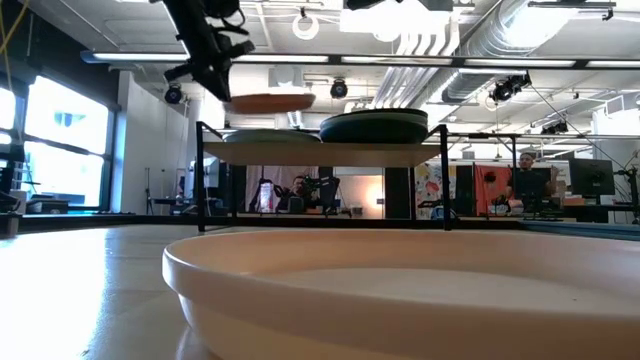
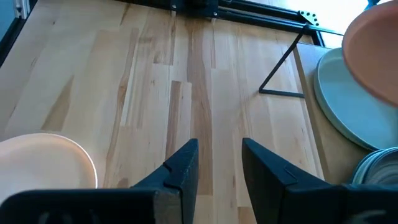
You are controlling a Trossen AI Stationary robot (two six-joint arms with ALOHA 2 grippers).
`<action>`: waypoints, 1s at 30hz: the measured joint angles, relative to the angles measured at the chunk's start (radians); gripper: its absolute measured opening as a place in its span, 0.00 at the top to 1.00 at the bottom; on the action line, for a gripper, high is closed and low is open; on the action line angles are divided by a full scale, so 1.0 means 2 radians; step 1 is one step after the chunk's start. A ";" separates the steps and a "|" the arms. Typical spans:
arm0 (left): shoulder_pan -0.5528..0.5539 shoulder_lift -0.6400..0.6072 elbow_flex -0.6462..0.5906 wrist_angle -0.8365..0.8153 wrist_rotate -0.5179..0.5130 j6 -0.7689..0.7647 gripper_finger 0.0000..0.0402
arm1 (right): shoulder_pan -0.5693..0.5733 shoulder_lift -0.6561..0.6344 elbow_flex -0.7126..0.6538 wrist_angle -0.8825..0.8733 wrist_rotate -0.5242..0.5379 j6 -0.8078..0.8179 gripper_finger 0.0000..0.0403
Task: Place and stack plates onto a shelf
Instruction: Stack the orange plate on the top of the green plate on the shelf
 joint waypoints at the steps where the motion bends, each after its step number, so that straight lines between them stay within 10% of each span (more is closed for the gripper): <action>1: 0.002 0.006 0.000 0.000 0.000 0.003 1.00 | 0.000 0.000 0.000 0.000 0.000 0.002 0.75; 30: 0.007 0.067 0.000 0.001 0.014 0.003 0.93 | 0.000 0.000 0.000 -0.021 0.000 0.021 0.75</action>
